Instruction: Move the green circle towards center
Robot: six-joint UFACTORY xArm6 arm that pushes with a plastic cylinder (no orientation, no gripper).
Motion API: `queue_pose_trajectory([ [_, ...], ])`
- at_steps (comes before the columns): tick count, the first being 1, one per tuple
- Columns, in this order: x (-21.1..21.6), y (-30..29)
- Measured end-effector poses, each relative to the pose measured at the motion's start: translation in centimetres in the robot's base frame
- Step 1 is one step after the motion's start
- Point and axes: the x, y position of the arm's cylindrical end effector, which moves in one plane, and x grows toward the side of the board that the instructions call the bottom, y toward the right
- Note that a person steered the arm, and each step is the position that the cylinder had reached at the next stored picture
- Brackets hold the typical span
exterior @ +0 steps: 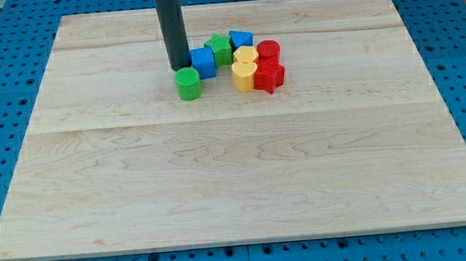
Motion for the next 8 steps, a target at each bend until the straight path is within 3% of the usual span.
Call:
queue_pose_trajectory([
  [1, -1.5, -4.9],
  [2, -0.1, -5.5],
  [3, 1.9, -5.2],
  [5, 4.5, 1.9],
  [6, 6.5, -2.4],
  [8, 7.7, -1.4],
])
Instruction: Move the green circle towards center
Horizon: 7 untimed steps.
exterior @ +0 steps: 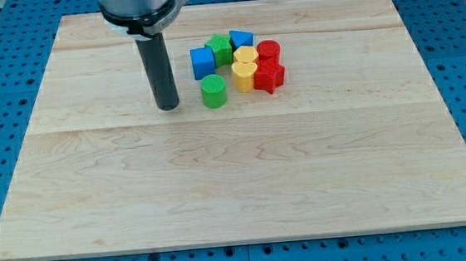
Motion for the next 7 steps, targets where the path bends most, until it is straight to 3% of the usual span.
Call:
queue_pose_trajectory([
  [3, 0.9, 2.8],
  [5, -1.3, -1.4],
  [7, -1.4, 1.7],
])
